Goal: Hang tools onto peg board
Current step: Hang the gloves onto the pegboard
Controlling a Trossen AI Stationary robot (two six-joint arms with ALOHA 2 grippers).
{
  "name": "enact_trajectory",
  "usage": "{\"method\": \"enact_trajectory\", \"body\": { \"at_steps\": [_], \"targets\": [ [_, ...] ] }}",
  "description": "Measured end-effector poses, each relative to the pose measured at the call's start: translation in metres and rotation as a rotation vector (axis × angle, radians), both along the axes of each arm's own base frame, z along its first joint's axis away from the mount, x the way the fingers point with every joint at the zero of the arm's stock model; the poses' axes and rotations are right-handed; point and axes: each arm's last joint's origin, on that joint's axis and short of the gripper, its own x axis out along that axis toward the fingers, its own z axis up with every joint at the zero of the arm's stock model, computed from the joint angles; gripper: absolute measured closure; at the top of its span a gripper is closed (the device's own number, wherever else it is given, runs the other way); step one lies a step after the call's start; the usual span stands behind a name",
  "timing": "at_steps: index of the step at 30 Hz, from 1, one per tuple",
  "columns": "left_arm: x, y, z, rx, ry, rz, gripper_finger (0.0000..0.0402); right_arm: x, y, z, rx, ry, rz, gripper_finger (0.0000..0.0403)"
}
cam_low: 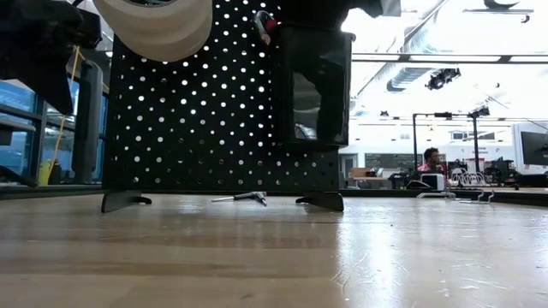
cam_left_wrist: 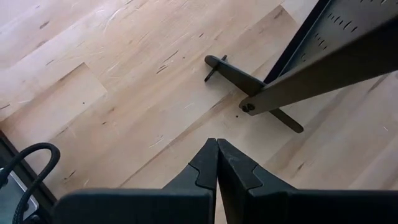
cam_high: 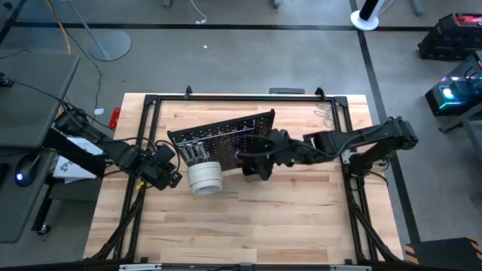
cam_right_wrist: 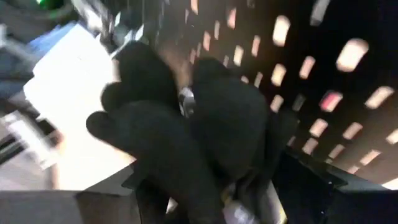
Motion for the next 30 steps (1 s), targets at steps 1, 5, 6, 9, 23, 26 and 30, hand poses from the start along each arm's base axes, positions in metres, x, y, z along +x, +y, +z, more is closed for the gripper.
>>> {"method": "enact_trajectory", "body": {
  "at_steps": [1, 5, 6, 9, 23, 26, 30],
  "targets": [
    [0.000, 0.000, 0.000, 0.000, 0.000, 0.000, 0.0402, 0.000, -0.004, -0.002, 0.062, 0.018, 0.018, 0.0162],
    [0.000, 0.000, 0.000, 0.001, -0.001, 0.000, 0.0402, 0.000, -0.015, -0.005, 0.264, 0.060, 0.050, 0.0162],
    [0.000, 0.000, 0.000, 0.001, -0.001, 0.000, 0.0401, 0.001, -0.017, -0.005, 0.291, 0.064, 0.061, 0.0162],
    [0.000, 0.000, 0.000, 0.002, -0.001, 0.001, 0.0402, -0.001, -0.021, -0.004, 0.311, 0.072, 0.064, 0.0162],
    [-0.001, 0.001, 0.000, 0.011, 0.008, -0.006, 0.0402, -0.036, -0.038, 0.011, 0.260, 0.148, 0.013, 0.0162],
    [-0.001, 0.001, 0.000, 0.012, 0.008, -0.006, 0.0402, -0.036, -0.038, 0.020, 0.222, 0.080, 0.057, 0.0162],
    [-0.001, 0.001, 0.000, 0.013, 0.007, -0.005, 0.0402, -0.038, -0.037, 0.027, 0.190, 0.028, 0.124, 0.0162]
  ]
}}
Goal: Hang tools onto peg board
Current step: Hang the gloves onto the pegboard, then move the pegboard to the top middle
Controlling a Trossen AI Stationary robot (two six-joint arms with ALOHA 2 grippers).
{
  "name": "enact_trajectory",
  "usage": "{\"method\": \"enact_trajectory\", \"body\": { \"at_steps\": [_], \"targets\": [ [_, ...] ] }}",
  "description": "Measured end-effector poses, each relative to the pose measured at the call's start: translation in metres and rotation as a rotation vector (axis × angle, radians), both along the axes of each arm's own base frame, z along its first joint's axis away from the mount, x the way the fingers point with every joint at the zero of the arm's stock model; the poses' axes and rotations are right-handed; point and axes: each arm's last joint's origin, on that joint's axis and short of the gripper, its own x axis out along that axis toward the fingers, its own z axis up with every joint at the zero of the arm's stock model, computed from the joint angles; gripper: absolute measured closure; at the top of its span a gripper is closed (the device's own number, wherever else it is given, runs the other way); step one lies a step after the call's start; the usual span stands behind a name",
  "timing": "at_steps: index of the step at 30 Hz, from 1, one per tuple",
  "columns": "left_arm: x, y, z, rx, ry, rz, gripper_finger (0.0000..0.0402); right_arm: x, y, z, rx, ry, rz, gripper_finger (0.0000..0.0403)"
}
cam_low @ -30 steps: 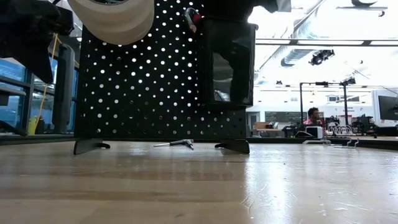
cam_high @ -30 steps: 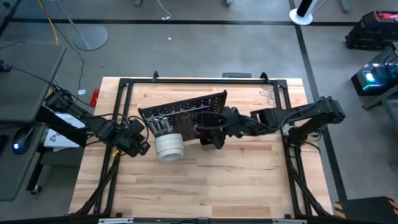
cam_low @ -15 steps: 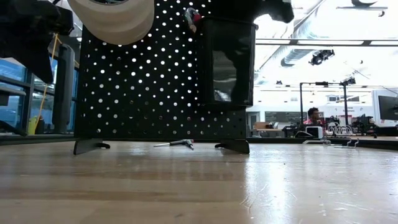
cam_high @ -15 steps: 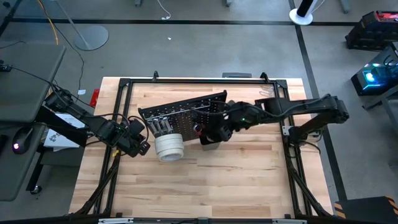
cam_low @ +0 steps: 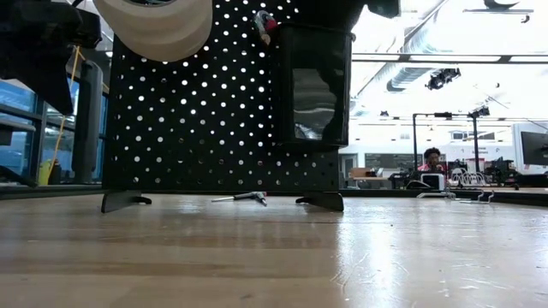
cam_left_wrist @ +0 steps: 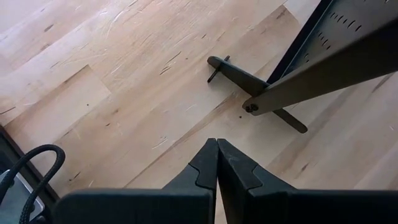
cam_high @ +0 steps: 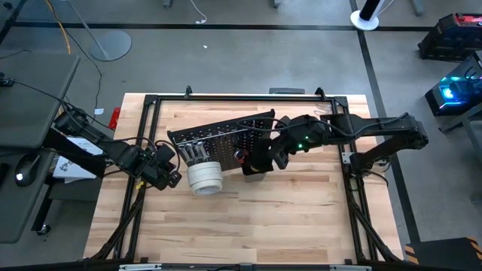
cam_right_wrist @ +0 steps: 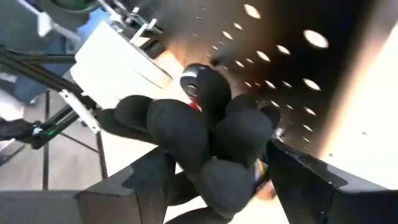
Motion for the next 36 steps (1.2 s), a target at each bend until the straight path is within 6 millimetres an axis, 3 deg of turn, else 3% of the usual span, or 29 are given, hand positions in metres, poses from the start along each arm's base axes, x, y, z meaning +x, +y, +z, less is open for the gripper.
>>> {"method": "enact_trajectory", "body": {
  "at_steps": [6, 21, 27, 30, 32, 36],
  "targets": [
    [0.000, 0.000, 0.000, 0.000, 0.001, 0.000, 0.0402, -0.002, 0.003, 0.004, -0.009, -0.024, 0.081, 0.0162],
    [-0.002, -0.001, -0.001, -0.030, 0.040, -0.017, 0.0402, -0.051, 0.000, 0.029, -0.119, -0.047, 0.092, 0.0162],
    [-0.004, -0.026, 0.007, -0.264, -0.005, -0.341, 0.0401, -0.067, -0.003, 0.035, -0.159, -0.053, 0.037, 0.0162],
    [-0.007, -0.038, 0.016, -0.367, -0.121, -0.372, 0.0402, -0.070, -0.004, 0.037, -0.169, -0.056, 0.024, 0.0162],
    [-0.003, -0.047, 0.027, -0.373, -0.298, -0.380, 0.0401, -0.070, -0.004, 0.037, -0.176, -0.056, 0.016, 0.0162],
    [0.004, -0.053, 0.043, -0.149, -0.612, -0.334, 0.0401, -0.069, -0.004, 0.036, -0.197, -0.051, 0.025, 0.0162]
  ]
}}
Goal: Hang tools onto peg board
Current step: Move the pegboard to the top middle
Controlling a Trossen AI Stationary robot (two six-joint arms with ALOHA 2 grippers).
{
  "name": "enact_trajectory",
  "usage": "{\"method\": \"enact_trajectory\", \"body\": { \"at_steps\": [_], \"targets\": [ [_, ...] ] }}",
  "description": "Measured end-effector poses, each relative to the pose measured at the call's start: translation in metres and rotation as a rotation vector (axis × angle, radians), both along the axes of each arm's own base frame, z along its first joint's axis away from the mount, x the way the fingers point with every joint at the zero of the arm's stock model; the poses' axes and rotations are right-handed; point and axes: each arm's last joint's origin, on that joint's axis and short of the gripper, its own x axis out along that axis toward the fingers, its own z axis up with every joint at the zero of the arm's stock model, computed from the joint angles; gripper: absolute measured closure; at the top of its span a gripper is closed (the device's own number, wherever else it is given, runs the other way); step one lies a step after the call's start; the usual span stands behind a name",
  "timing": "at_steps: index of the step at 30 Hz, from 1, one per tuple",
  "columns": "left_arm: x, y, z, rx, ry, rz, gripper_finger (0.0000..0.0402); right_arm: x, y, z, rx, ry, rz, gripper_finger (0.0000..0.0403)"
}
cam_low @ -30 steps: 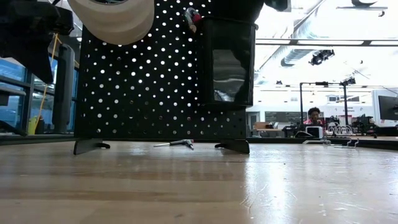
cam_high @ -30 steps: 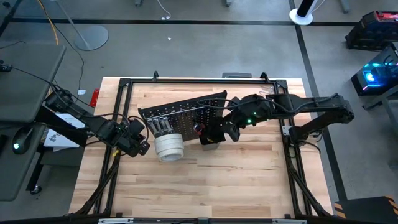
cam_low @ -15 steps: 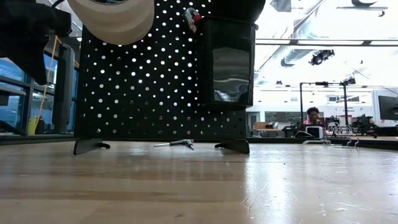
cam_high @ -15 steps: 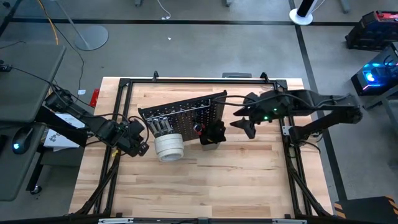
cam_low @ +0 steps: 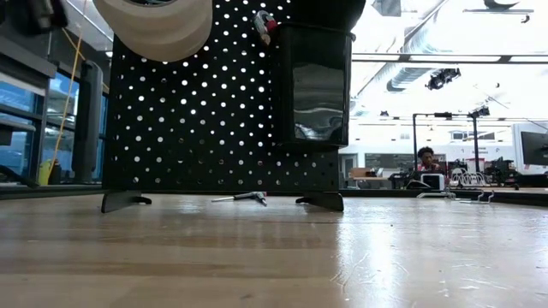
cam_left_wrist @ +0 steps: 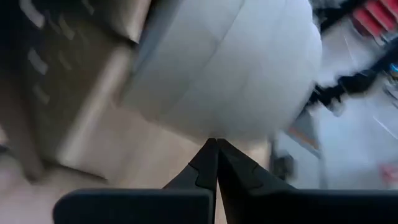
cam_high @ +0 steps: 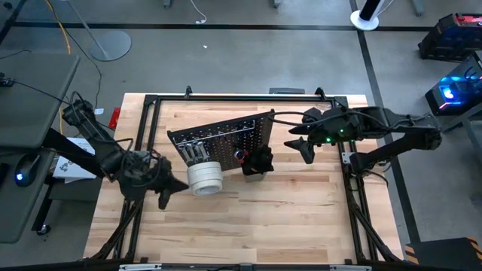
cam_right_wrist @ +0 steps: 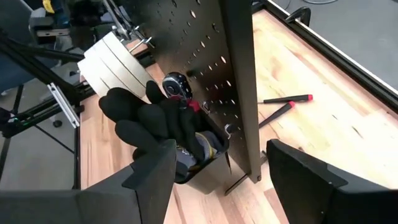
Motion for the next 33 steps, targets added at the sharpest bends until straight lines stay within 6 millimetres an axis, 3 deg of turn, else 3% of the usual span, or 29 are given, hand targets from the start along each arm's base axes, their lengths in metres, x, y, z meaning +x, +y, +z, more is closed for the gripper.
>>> {"method": "enact_trajectory", "body": {
  "at_steps": [3, 8, 17, 33],
  "targets": [
    [0.003, 0.004, -0.004, 0.094, -0.008, 0.086, 0.0401, 0.000, 0.000, 0.000, -0.002, 0.001, 0.001, 0.0162],
    [0.007, 0.010, -0.023, 0.146, 0.134, 0.185, 0.0401, 0.000, 0.000, 0.000, -0.001, 0.000, 0.000, 0.0162],
    [0.028, 0.013, -0.041, 0.232, 0.224, 0.269, 0.0401, 0.000, -0.001, 0.000, -0.020, -0.001, -0.023, 0.0162],
    [0.046, 0.044, -0.044, 0.354, 0.271, 0.402, 0.0401, -0.003, -0.002, -0.004, -0.054, 0.046, -0.065, 0.0162]
  ]
}}
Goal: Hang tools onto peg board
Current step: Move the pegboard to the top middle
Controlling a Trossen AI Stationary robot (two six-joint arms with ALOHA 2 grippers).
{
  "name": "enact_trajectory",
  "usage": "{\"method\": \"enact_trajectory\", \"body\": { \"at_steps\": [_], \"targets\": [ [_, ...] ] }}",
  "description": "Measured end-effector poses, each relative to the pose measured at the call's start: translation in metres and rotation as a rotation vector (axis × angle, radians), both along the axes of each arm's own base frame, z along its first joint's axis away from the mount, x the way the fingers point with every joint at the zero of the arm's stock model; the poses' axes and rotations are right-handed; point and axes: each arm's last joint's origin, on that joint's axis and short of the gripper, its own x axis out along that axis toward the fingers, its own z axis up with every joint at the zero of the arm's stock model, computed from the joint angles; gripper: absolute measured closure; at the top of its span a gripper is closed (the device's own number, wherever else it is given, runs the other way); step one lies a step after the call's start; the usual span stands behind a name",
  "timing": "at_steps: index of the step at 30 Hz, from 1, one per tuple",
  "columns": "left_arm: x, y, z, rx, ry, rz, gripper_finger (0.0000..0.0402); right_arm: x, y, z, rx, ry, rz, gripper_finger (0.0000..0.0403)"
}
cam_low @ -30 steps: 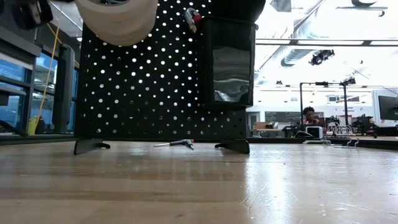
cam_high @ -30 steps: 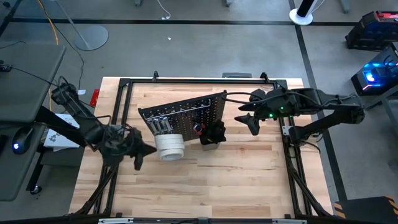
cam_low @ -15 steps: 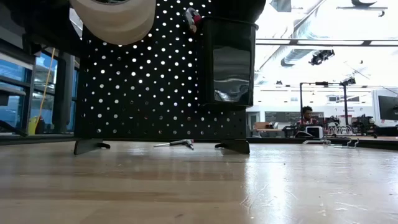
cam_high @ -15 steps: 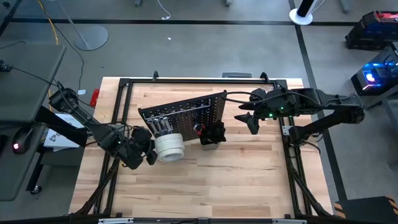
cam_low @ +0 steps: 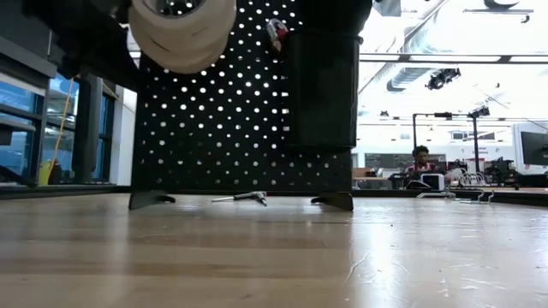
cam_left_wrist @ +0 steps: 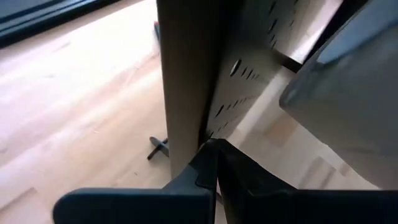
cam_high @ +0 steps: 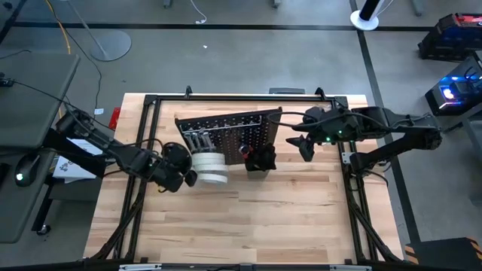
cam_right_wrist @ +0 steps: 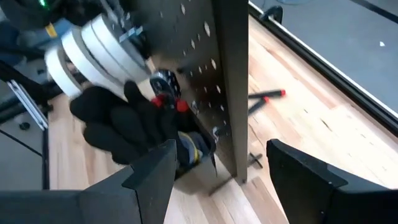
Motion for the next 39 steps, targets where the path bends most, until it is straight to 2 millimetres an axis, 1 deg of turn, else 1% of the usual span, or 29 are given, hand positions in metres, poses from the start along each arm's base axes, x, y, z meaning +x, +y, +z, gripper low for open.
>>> {"method": "enact_trajectory", "body": {
  "at_steps": [4, 7, 10, 14, 17, 20, 23, 27, 39],
  "targets": [
    [0.004, 0.008, 0.001, 0.022, 0.012, 0.015, 0.0401, -0.003, 0.000, -0.005, -0.004, 0.056, -0.001, 0.0162],
    [0.008, 0.013, 0.002, 0.043, 0.013, 0.016, 0.0401, -0.003, 0.002, -0.012, -0.006, 0.096, 0.011, 0.0162],
    [0.012, 0.018, 0.003, 0.056, 0.003, 0.018, 0.0401, -0.002, 0.006, -0.029, 0.014, 0.148, 0.027, 0.0162],
    [0.017, 0.025, 0.005, 0.069, 0.005, 0.017, 0.0401, 0.003, 0.014, -0.062, 0.068, 0.209, 0.006, 0.0162],
    [0.019, 0.029, 0.005, 0.065, 0.022, 0.001, 0.0401, 0.010, 0.020, -0.081, 0.115, 0.178, 0.022, 0.0162],
    [0.020, 0.033, 0.005, 0.072, 0.037, 0.000, 0.0401, 0.017, 0.024, -0.091, 0.146, 0.109, 0.029, 0.0162],
    [0.021, 0.038, 0.005, 0.082, 0.045, 0.009, 0.0402, 0.023, 0.024, -0.094, 0.138, 0.025, 0.019, 0.0162],
    [0.022, 0.043, 0.005, 0.072, 0.046, 0.027, 0.0401, 0.028, 0.017, -0.093, 0.043, -0.054, -0.079, 0.0162],
    [0.024, 0.051, 0.006, 0.077, 0.053, 0.032, 0.0401, 0.030, -0.011, -0.090, -0.078, -0.077, -0.256, 0.0162]
  ]
}}
